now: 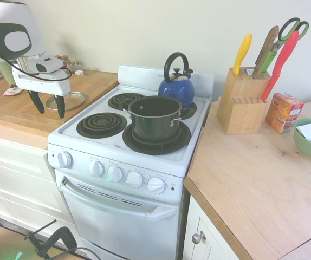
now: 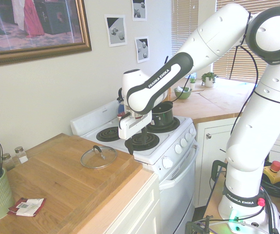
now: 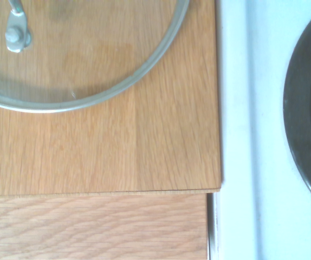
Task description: Cover the lid of the pot
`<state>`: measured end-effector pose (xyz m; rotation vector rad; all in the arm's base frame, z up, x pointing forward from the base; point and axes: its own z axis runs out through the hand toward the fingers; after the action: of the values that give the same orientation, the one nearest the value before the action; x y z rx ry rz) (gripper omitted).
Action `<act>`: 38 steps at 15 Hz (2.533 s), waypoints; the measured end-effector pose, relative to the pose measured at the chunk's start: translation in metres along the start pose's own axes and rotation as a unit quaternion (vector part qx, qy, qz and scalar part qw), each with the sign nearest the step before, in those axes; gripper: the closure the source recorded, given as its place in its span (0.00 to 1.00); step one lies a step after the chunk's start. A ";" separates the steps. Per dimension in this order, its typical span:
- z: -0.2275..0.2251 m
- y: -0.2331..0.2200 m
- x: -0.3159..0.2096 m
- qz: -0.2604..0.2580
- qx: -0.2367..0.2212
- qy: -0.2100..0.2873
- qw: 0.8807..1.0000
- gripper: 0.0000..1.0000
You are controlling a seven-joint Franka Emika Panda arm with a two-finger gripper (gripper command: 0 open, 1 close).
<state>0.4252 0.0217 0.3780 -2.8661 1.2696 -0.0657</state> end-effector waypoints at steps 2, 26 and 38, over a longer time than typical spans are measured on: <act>0.000 0.000 0.001 0.002 0.002 0.003 1.000 0.00; 0.009 -0.167 0.032 0.100 0.026 0.077 0.992 1.00; 0.013 -0.172 0.028 0.103 0.032 0.069 0.992 1.00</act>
<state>0.5719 0.1159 0.3702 -2.7008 1.5491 -0.3014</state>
